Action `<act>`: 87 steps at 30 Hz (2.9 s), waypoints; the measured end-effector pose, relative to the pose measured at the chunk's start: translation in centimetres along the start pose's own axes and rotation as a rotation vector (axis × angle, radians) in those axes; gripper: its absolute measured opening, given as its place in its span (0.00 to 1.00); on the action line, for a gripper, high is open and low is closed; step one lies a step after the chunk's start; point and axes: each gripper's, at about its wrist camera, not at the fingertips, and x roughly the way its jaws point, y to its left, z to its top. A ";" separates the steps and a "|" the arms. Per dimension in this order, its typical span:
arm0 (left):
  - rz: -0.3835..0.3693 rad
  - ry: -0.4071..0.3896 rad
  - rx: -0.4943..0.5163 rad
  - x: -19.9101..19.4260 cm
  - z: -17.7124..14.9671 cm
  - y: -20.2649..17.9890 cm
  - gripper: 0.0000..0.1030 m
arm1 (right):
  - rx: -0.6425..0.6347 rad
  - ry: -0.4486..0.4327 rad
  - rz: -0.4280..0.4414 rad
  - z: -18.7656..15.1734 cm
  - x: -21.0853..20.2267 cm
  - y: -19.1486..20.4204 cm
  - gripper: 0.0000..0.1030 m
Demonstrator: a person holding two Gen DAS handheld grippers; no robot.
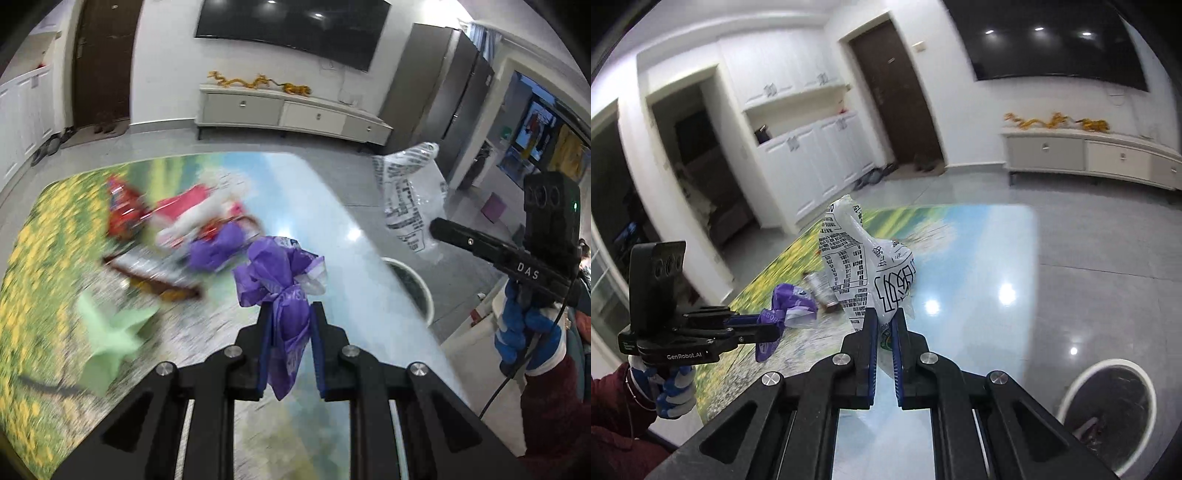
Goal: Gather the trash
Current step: 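Carry both bags over the bin and open both tools to release them, then move both tools back over the table toward the green cloth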
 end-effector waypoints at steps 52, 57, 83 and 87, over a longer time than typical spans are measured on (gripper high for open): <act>-0.095 0.032 0.167 16.8 10.7 -21.7 0.50 | 0.489 -0.115 -0.553 -4.6 -11.2 -18.3 0.49; -0.061 -0.057 0.169 11.3 10.9 -19.6 0.51 | 0.368 -0.175 -0.509 -0.5 -11.7 -12.5 0.49; 0.281 -0.147 -0.007 -3.6 0.6 8.2 0.70 | 0.129 -0.077 -0.328 6.9 0.7 -0.5 0.49; 0.282 -0.100 -0.033 -3.3 -2.9 10.5 0.76 | 0.112 -0.014 -0.293 6.8 4.2 0.1 0.49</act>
